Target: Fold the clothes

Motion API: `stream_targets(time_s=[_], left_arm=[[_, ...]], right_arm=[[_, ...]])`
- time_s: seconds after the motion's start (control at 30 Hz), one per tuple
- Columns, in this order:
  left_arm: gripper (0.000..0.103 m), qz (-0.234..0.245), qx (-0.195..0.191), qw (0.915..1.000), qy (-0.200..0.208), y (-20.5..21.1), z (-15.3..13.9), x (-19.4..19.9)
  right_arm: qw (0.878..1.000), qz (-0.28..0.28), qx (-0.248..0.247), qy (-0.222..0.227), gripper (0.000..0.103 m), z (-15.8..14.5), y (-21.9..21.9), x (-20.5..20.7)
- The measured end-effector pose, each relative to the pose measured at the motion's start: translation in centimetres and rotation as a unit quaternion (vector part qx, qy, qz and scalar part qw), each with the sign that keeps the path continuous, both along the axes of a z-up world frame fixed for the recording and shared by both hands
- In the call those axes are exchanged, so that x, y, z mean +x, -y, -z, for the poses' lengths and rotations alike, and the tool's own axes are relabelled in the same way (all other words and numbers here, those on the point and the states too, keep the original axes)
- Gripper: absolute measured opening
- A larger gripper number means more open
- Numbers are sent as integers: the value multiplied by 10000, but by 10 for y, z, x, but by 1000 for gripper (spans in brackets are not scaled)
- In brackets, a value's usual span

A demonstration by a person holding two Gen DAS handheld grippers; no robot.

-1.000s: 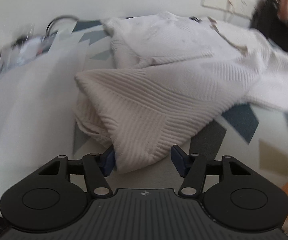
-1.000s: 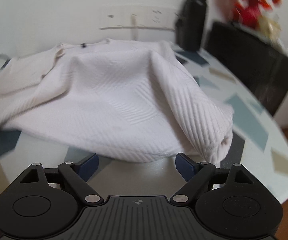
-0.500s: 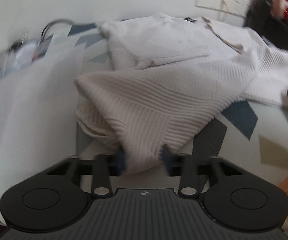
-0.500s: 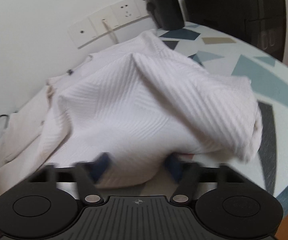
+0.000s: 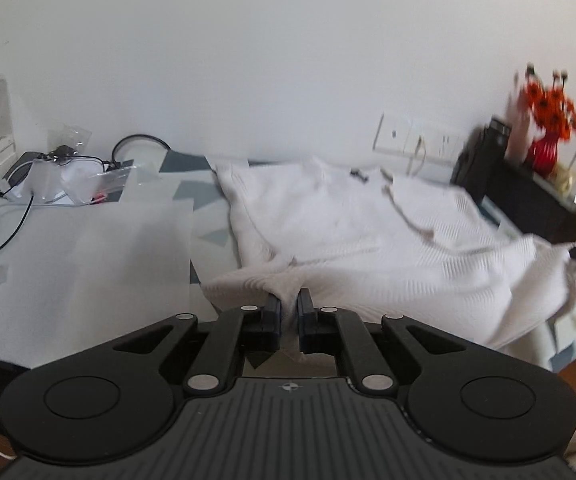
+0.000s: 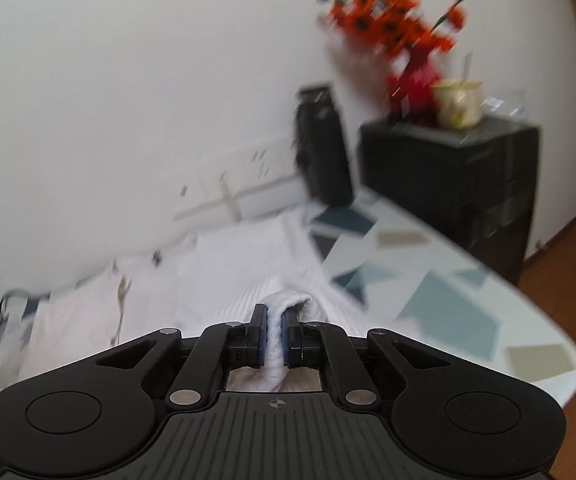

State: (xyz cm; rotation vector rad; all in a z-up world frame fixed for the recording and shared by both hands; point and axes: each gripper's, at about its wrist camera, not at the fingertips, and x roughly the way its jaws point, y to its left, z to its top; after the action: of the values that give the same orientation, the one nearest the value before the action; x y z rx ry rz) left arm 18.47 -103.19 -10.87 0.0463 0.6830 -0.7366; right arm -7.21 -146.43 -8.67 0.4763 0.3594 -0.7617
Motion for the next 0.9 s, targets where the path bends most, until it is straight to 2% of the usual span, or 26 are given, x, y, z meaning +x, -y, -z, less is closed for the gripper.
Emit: stream_targets(time_s=[0.07, 0.17, 0.27, 0.4, 0.47, 0.5, 0.53, 0.57, 0.6, 0.63, 0.67, 0.73, 0.8, 0.87, 0.9], left_arm=[[8, -59, 24, 10000, -64, 1, 8, 7], [8, -149, 234, 9993, -254, 13, 38, 29], [8, -249, 548, 9977, -323, 28, 72, 54], [10, -434, 783, 9955, -307, 40, 96, 79], [16, -498, 873, 9945, -297, 41, 101, 83], [25, -521, 944, 9937, -304, 41, 103, 84], [44, -572, 1028, 9926, -311, 40, 105, 84], [55, -665, 1116, 9910, -322, 38, 105, 83], [71, -769, 1153, 9898, -320, 33, 104, 81], [73, -837, 1109, 9898, -314, 26, 101, 78], [73, -844, 1005, 9908, -344, 19, 99, 74], [73, -785, 801, 9926, -472, 2, 94, 65], [73, -800, 766, 9923, -555, -12, 89, 53], [76, -880, 881, 9901, -646, -21, 84, 40], [82, -910, 899, 9892, -711, -25, 81, 33]], right_arm=[[10000, 29, 50, 26, 7, -4, 4, -7], [9992, -83, 307, -246, 7, 7, 6, -1], [9971, -247, 440, -574, 7, 30, 3, 24], [9948, -292, 332, -922, 7, 53, 0, 60], [9934, -299, 425, -1024, 7, 61, 2, 71], [9924, -335, 480, -1082, 7, 66, 3, 75], [9914, -353, 534, -1145, 8, 69, 2, 77], [9902, -361, 586, -1213, 10, 73, 2, 78], [9890, -368, 638, -1281, 17, 76, 1, 78], [9877, -376, 690, -1348, 31, 79, 0, 79], [9873, -357, 729, -1363, 37, 81, 0, 77], [9875, -289, 794, -1330, 58, 82, -2, 71], [9879, -208, 860, -1271, 67, 81, -3, 63], [9883, -122, 918, -1215, 72, 79, -5, 53], [9884, -100, 981, -1159, 73, 79, -5, 47]])
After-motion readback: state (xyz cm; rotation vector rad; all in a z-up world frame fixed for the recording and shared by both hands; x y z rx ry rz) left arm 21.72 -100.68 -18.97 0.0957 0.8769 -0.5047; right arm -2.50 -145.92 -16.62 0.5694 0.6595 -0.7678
